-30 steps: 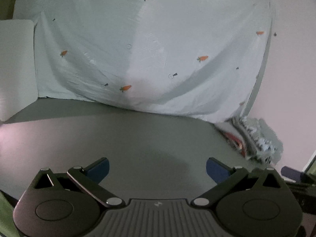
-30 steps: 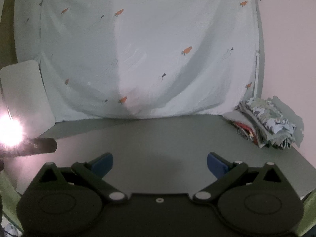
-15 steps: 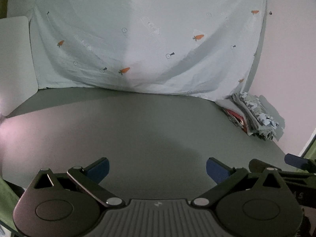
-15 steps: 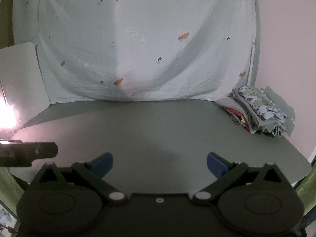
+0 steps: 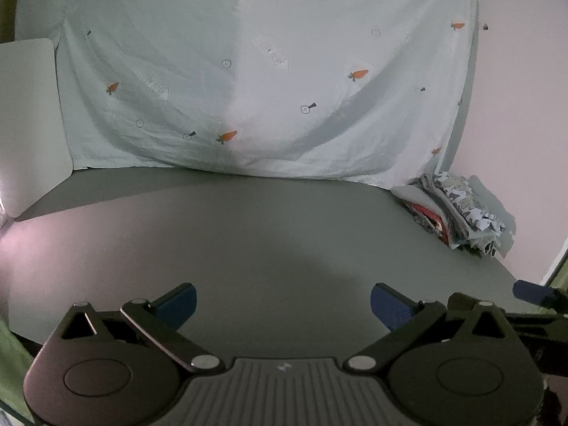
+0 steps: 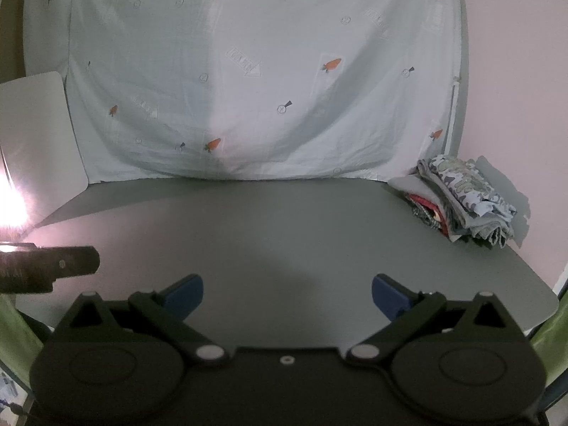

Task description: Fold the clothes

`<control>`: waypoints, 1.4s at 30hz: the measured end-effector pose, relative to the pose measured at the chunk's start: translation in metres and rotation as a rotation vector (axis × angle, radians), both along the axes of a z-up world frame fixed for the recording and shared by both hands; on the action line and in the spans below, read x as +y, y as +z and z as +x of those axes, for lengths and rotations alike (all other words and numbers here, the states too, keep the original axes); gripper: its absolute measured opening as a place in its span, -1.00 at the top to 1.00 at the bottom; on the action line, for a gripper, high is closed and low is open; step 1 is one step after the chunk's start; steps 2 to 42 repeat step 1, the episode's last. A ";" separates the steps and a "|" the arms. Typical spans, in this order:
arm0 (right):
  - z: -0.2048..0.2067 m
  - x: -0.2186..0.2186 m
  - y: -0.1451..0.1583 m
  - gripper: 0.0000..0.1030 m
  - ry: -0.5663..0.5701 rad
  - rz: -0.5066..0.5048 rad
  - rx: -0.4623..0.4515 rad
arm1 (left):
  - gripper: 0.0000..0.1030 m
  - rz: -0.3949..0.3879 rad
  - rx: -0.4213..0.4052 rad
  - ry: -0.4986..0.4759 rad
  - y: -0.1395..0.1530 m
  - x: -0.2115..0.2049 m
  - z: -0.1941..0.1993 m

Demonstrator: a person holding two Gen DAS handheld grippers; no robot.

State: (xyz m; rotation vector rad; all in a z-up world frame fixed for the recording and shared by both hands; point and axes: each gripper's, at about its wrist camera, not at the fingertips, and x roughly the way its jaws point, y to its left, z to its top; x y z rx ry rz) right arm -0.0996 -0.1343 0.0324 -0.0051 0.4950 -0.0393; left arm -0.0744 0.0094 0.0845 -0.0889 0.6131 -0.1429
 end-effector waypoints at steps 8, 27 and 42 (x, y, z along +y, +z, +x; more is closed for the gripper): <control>0.000 0.000 0.000 -0.99 0.001 0.000 0.001 | -1.00 -0.002 0.002 -0.002 0.000 0.000 0.000; 0.000 0.000 0.000 -0.99 0.001 0.000 0.001 | -1.00 -0.002 0.002 -0.002 0.000 0.000 0.000; 0.000 0.000 0.000 -0.99 0.001 0.000 0.001 | -1.00 -0.002 0.002 -0.002 0.000 0.000 0.000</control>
